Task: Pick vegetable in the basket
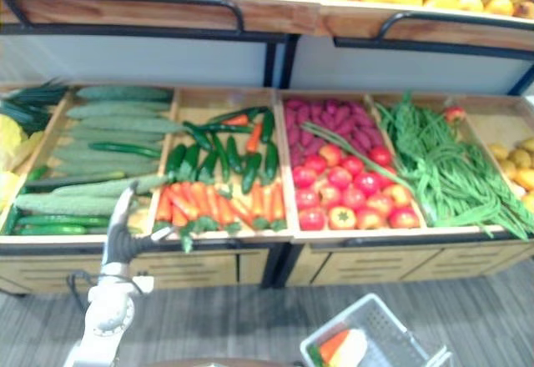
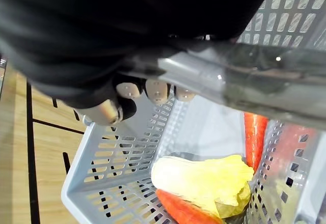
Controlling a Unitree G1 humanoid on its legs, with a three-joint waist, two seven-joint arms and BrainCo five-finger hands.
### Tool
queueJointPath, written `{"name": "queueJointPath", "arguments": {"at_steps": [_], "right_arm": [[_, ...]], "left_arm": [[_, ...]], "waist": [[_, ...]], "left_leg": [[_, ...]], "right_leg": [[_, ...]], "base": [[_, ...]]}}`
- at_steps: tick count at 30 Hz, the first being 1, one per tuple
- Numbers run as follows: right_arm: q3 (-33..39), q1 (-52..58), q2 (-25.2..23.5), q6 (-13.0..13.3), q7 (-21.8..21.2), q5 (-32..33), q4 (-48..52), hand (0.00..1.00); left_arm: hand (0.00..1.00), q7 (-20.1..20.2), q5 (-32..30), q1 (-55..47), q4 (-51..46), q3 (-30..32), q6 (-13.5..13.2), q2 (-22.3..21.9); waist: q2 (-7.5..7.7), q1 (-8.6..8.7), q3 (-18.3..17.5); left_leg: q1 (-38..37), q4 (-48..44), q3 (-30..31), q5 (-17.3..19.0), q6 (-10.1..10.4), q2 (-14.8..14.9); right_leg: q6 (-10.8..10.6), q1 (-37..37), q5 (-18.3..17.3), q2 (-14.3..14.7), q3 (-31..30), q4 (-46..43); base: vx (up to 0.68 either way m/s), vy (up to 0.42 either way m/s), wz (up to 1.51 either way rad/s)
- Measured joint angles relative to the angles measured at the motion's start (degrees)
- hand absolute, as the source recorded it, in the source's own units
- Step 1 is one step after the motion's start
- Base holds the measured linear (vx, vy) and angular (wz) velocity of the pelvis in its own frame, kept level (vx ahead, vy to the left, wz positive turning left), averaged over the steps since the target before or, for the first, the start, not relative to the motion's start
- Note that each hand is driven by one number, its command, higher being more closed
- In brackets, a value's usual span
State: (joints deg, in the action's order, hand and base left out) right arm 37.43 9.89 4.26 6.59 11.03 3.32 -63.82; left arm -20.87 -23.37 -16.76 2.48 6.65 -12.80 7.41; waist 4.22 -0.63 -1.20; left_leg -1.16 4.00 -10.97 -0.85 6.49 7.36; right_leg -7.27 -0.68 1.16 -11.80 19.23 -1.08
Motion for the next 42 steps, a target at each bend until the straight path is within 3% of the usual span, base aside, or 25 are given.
{"name": "queueJointPath", "arguments": {"at_steps": [5,13,17,21,31,35,36,37,38,39,40,41,42], "right_arm": [[-2.5,1.2,-2.2,0.8,1.1,-0.4,2.8,1.0],[-4.2,1.0,-3.6,1.5,2.7,-0.9,4.4,1.0],[-4.0,0.0,-3.0,1.3,2.8,-1.1,2.1,1.0],[-4.2,-2.3,-1.4,1.0,2.5,-1.9,-0.6,1.0],[-4.9,-4.3,0.5,0.8,0.7,-3.3,-2.3,1.0],[-6.8,-5.6,0.2,1.2,0.3,-3.2,-1.1,1.0],[-7.0,-6.0,0.2,1.4,0.1,-3.2,0.1,1.0],[-7.5,-6.8,0.2,1.2,0.0,-3.2,1.2,1.0],[-8.9,-6.7,0.0,1.1,0.0,-3.1,2.2,1.0],[-9.7,-7.2,-0.1,1.3,-0.2,-2.9,2.8,1.0],[-10.5,-7.9,-0.9,1.4,0.1,-2.8,3.2,1.0],[-11.0,-7.2,-0.7,1.5,0.0,-2.7,4.1,1.0],[-10.9,-7.0,-0.5,1.4,0.1,-2.5,4.1,1.0]], "left_arm": [[0.0,-6.9,-2.8,-0.4,15.7,7.7,4.5,-2.9],[0.0,-8.3,-3.7,0.3,42.9,15.8,8.1,-6.5],[0.0,-5.9,-1.6,0.8,51.9,17.0,9.3,-7.0],[0.0,-0.4,-1.3,1.6,57.0,17.6,10.3,-5.7],[0.0,4.8,0.8,3.2,60.1,11.6,10.2,-3.1],[0.0,5.7,1.7,4.4,60.4,8.0,9.0,-1.3],[0.0,5.9,2.0,5.0,61.0,6.2,8.8,-0.5],[0.0,6.0,2.0,6.3,61.5,5.4,8.4,-0.3],[0.0,6.1,2.0,7.7,61.3,5.5,8.2,-0.2],[0.0,6.4,2.1,7.8,61.5,5.6,8.1,-0.6],[0.0,6.7,2.1,8.3,61.1,5.0,7.9,-0.1],[0.0,7.3,2.1,8.7,59.9,4.3,7.7,0.3],[0.0,7.6,2.1,8.7,59.7,4.4,7.6,0.2]], "waist": [[0.36,-0.82,-0.8],[-0.3,-0.97,-1.5],[-0.44,-0.68,-1.5],[-1.28,0.64,-1.4],[-1.63,1.92,0.0],[-0.51,2.0,2.7],[-0.55,1.97,3.5],[-1.27,2.09,4.8],[-1.22,2.04,4.9],[-3.21,1.28,5.2],[-2.81,1.87,6.7],[-1.99,2.24,7.2],[-1.69,2.22,7.3]], "left_leg": [[0.1,1.3,2.2,-0.7,-0.1,-0.2],[0.1,1.7,2.5,-0.6,0.2,-0.2],[0.1,1.7,2.5,-0.4,0.4,-0.2],[0.6,1.5,2.5,-0.2,0.5,-0.3],[-0.3,1.4,2.0,0.1,0.6,-0.2],[0.3,-6.5,-3.2,5.1,0.2,0.0],[0.9,-9.5,-6.1,7.1,0.0,0.2],[1.5,-13.2,-12.3,10.3,-0.4,2.0],[2.3,-15.4,-14.3,11.7,-2.2,2.5],[2.5,-15.4,-18.4,11.7,-3.4,5.3],[2.2,-16.0,-21.7,11.5,-3.8,6.6],[2.5,-16.2,-24.3,11.0,-3.9,7.3],[2.4,-16.3,-25.4,10.8,-4.0,7.6]], "right_leg": [[-0.1,1.1,-1.1,-0.4,3.3,-0.1],[-0.5,1.4,-1.8,-0.4,4.3,0.1],[-0.9,1.3,-1.6,-0.1,3.7,0.5],[-0.9,0.7,-1.6,0.0,2.9,1.0],[-0.5,-0.3,-2.9,-0.3,1.4,-2.3],[0.0,-4.8,-4.3,-1.4,-6.5,-9.1],[0.3,-6.7,-3.6,-1.2,-10.1,-10.2],[2.8,-9.3,1.4,1.0,-14.9,-9.3],[3.3,-10.7,7.3,2.6,-16.1,-6.2],[3.6,-10.1,15.9,4.7,-16.6,1.3],[5.6,-11.1,12.2,5.2,-12.9,-4.7],[7.2,-13.8,1.8,3.7,-7.4,-20.4],[7.5,-14.2,-1.6,2.6,-5.5,-27.1]], "base": [[0.01,-0.003,0.26],[0.04,-0.005,0.06],[0.04,-0.006,-0.04],[0.03,-0.006,-0.06],[0.0,0.0,-0.05],[-0.04,0.043,-0.77],[-0.2,0.11,-1.72],[-0.27,0.162,-2.29],[-0.36,0.176,-2.73],[-0.24,0.102,-2.06],[-0.27,0.077,-1.8],[-0.19,0.066,-1.07],[-0.19,0.081,-1.09]]}}
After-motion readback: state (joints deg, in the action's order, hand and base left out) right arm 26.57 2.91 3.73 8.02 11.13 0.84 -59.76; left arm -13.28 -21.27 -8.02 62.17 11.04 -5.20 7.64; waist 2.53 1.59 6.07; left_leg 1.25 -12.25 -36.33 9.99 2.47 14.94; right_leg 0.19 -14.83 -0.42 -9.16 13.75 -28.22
